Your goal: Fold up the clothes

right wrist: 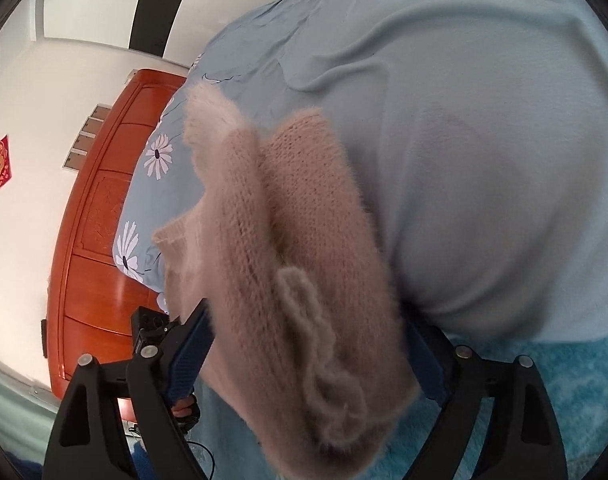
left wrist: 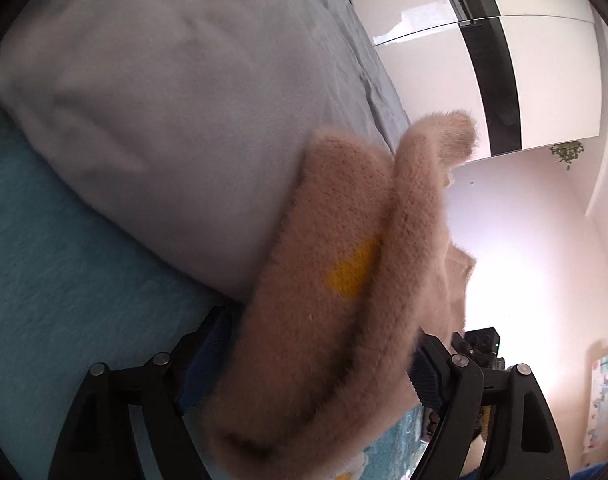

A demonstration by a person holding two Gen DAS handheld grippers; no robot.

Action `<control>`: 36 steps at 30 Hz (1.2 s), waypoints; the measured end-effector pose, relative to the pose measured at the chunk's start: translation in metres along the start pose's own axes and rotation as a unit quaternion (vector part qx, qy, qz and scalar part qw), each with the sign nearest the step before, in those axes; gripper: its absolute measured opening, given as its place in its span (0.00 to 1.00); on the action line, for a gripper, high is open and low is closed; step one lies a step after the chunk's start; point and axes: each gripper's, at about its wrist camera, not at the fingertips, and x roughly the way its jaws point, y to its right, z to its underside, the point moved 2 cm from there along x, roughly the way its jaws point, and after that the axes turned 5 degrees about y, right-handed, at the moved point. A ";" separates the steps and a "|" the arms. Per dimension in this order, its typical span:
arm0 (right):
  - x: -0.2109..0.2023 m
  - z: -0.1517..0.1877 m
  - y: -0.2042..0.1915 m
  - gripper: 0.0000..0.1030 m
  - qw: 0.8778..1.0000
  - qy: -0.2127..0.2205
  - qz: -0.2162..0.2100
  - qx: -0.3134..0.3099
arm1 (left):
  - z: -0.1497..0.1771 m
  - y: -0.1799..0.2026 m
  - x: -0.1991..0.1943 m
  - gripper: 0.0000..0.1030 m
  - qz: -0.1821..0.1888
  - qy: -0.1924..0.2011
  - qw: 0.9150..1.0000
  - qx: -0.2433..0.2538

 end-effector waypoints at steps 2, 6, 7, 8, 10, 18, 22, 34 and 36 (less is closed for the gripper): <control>0.001 -0.002 0.002 0.87 1.000 -0.003 -0.002 0.008 | -0.001 0.002 0.001 0.82 0.007 0.003 1.000 0.001; -0.002 -0.002 0.001 0.80 1.000 -0.004 0.006 0.028 | 0.002 0.005 -0.002 0.72 0.004 0.014 1.000 -0.006; -0.004 -0.001 0.001 0.75 0.999 -0.003 0.011 0.033 | 0.004 0.007 -0.004 0.68 0.003 0.018 1.000 -0.007; -0.006 0.000 0.000 0.70 0.999 -0.002 0.013 0.036 | 0.006 0.009 -0.006 0.65 0.000 0.021 1.000 -0.006; -0.011 0.003 -0.002 0.59 0.999 -0.001 0.020 0.044 | 0.012 0.013 -0.015 0.54 0.000 0.027 1.000 -0.012; -0.057 0.025 -0.035 0.38 0.998 0.000 -0.004 0.058 | 0.056 0.040 -0.062 0.40 -0.001 0.030 0.999 -0.017; -0.090 0.060 -0.052 0.36 0.999 -0.014 -0.013 0.049 | 0.106 0.048 -0.103 0.40 0.013 0.026 0.999 -0.025; -0.096 0.162 0.020 0.38 0.987 -0.067 0.044 0.137 | 0.223 -0.024 -0.123 0.41 -0.041 -0.015 0.991 -0.123; -0.097 0.163 0.025 0.41 0.987 -0.063 0.042 0.142 | 0.225 -0.027 -0.124 0.43 -0.032 -0.009 0.990 -0.137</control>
